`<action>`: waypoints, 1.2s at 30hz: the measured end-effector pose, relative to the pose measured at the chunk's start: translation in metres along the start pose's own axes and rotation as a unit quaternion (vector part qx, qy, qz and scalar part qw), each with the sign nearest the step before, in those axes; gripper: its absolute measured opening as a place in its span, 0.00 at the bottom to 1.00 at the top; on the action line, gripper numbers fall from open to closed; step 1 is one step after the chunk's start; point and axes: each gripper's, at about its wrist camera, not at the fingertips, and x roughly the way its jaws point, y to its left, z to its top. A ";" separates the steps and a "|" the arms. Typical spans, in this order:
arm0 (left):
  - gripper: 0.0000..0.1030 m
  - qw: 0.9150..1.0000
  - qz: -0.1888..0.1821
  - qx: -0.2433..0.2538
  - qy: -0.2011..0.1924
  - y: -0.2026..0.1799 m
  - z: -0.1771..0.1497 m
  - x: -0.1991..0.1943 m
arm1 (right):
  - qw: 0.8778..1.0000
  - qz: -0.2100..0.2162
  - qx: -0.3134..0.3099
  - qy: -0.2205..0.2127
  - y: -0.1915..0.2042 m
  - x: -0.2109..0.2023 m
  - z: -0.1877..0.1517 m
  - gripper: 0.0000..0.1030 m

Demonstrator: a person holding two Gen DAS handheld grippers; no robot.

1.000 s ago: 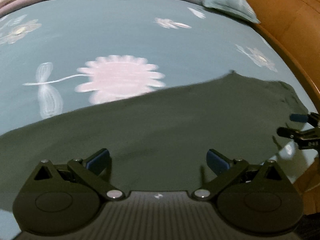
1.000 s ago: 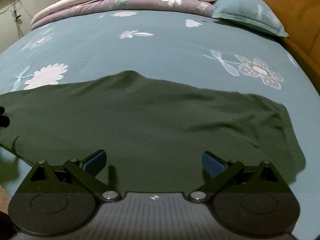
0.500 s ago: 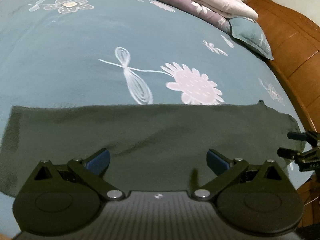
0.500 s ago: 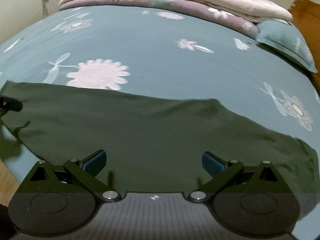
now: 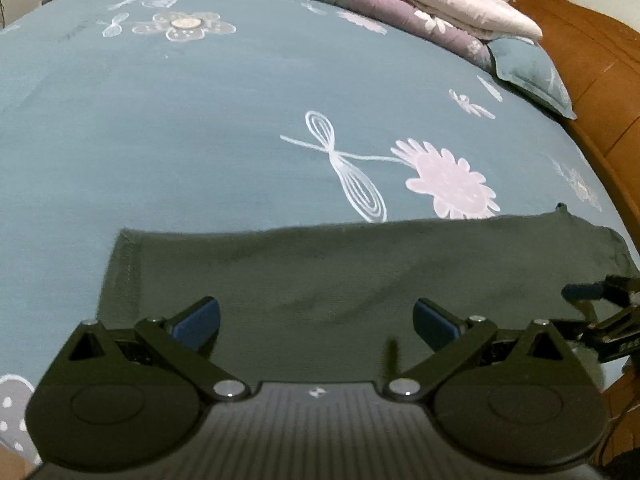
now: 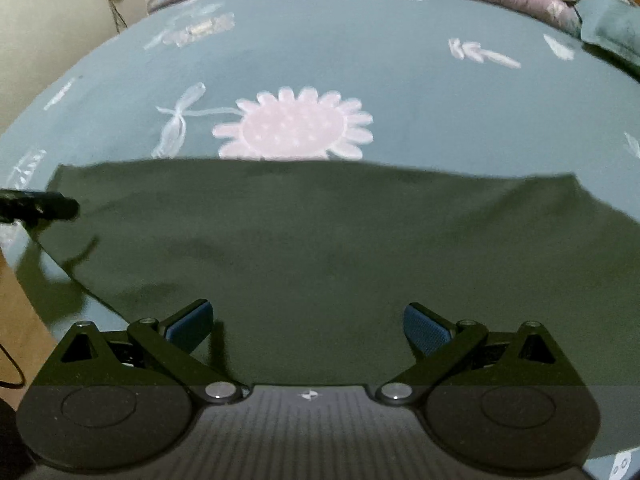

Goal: Fold clothes

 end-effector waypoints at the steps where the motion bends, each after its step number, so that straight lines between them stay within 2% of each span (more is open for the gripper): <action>1: 0.99 1.000 0.000 0.004 -0.002 0.000 0.002 -0.001 | 1.000 -0.004 -0.001 0.001 0.001 0.001 -0.001 1.00; 8: 0.99 0.999 -0.019 0.031 -0.019 -0.011 0.013 0.005 | 1.000 -0.018 -0.010 0.008 0.005 0.003 -0.002 1.00; 12: 0.99 1.000 -0.021 0.019 -0.010 -0.002 0.016 0.025 | 0.999 -0.029 -0.021 0.012 0.008 0.006 -0.002 1.00; 16: 0.99 0.999 -0.032 0.011 -0.027 0.011 0.023 0.033 | 0.999 -0.036 -0.024 0.017 0.010 0.009 0.000 1.00; 21: 0.99 0.998 -0.045 -0.005 -0.036 0.016 0.029 0.025 | 0.998 -0.044 -0.027 0.025 0.012 0.012 0.002 1.00; 27: 0.99 0.997 -0.078 -0.005 -0.028 0.011 0.010 0.007 | 0.998 -0.047 -0.024 0.025 0.013 0.015 0.003 1.00; 30: 0.99 0.998 -0.050 -0.007 -0.026 0.017 0.006 0.016 | 0.998 -0.050 -0.026 0.024 0.013 0.016 0.003 1.00; 34: 0.99 0.998 -0.010 -0.031 -0.047 0.032 0.015 0.013 | 0.998 -0.049 -0.029 0.024 0.013 0.016 0.003 1.00; 36: 0.99 0.998 -0.005 -0.033 -0.049 0.036 0.018 0.006 | 0.998 -0.049 -0.030 0.025 0.013 0.016 0.004 1.00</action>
